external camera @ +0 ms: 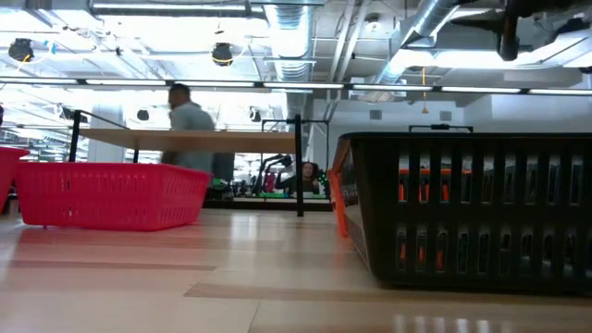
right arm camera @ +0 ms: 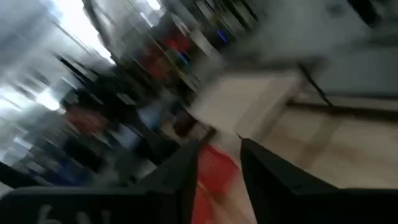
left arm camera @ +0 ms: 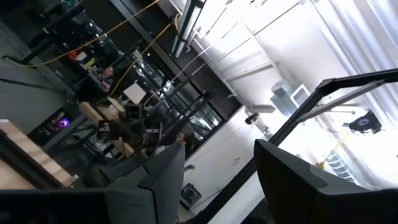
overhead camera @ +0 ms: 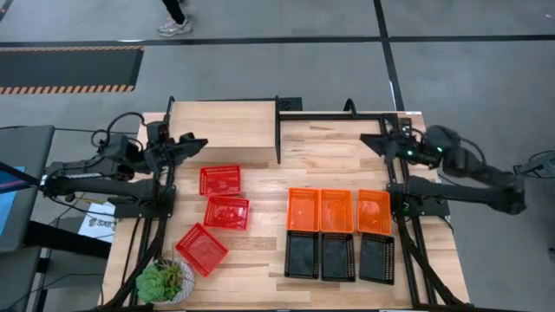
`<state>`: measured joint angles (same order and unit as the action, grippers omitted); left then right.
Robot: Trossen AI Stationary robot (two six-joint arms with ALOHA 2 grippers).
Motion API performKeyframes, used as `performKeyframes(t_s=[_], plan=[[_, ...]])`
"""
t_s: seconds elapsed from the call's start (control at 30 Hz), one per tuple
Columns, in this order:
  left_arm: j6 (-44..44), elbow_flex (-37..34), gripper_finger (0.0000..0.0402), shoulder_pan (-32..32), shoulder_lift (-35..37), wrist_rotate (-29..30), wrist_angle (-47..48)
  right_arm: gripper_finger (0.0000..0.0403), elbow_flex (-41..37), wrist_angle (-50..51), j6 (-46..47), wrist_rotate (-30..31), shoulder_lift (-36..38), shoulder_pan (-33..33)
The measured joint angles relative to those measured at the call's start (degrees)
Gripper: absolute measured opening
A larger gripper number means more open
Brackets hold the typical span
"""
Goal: Stack baskets on shelf by color
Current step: Put the left orange bin on the shelf
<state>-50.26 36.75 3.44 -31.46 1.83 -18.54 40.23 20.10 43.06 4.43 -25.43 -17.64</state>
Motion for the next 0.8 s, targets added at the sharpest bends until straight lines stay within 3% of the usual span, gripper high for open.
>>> performKeyframes(t_s=[0.27,0.47,0.63,0.8], plan=[[0.00,0.00,0.0181,0.00,0.00,0.00,2.44,0.0210,20.63,36.23,-8.38,-0.57,-18.92,2.90],[0.00,0.00,0.0181,0.00,0.00,-0.23,4.74,0.0216,25.05,56.29,-15.89,-0.63,-31.63,5.52],[0.00,0.00,0.0181,0.01,0.01,-2.09,6.09,0.0217,25.07,65.67,-20.60,-1.03,-38.15,8.86],[0.00,0.00,0.0181,0.00,0.00,-2.08,8.04,0.0217,25.09,66.15,-20.93,-1.16,-39.55,12.58]])
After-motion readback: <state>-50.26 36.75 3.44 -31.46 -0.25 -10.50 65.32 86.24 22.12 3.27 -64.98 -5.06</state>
